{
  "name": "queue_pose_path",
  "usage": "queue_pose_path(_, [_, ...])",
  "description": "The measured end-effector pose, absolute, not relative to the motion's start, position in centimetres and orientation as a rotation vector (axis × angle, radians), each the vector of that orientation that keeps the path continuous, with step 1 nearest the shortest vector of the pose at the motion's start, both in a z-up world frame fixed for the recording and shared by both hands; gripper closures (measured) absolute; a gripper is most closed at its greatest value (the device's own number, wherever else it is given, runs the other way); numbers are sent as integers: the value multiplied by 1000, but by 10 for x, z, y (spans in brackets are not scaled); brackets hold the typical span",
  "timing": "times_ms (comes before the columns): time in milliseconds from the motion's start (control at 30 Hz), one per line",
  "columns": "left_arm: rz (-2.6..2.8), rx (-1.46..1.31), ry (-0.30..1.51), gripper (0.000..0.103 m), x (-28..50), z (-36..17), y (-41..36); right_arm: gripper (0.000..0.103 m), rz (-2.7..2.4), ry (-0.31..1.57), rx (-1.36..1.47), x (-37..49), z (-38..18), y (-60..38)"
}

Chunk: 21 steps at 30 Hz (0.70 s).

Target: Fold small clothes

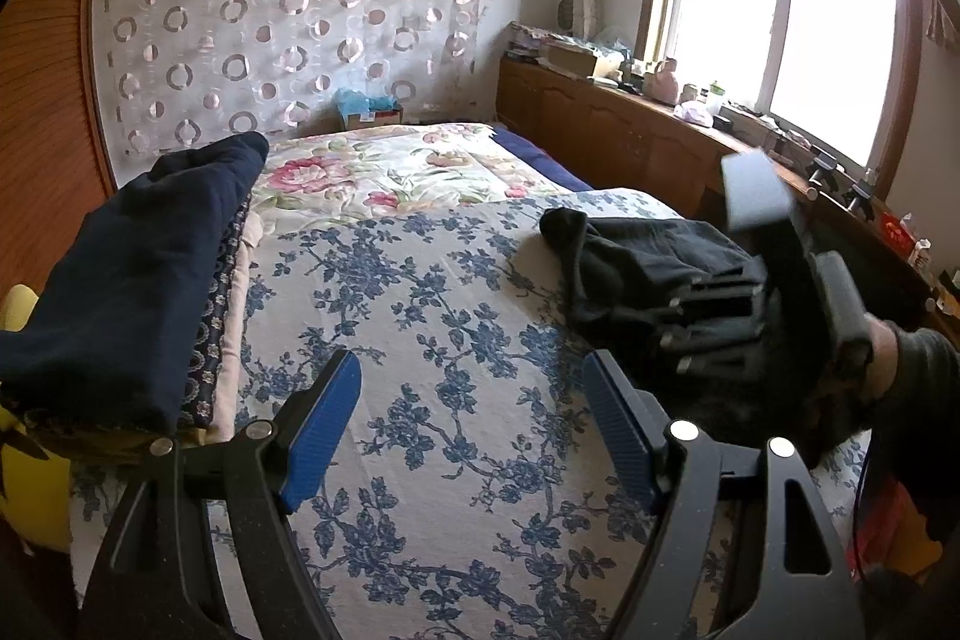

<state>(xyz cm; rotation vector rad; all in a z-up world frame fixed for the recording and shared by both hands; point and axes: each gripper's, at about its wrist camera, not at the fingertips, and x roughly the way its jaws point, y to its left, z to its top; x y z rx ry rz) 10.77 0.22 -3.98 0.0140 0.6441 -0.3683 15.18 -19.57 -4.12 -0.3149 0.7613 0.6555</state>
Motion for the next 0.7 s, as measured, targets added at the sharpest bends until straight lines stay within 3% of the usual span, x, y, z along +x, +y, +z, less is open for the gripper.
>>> queue_pose_path(333, [-400, 33, 653, 26, 110, -38, -14, 93, 426, 602, -159, 168, 38, -305])
queue_pose_path(700, [-448, 49, 666, 26, 104, -40, -33, 94, 177, 729, -163, 228, 5, -357])
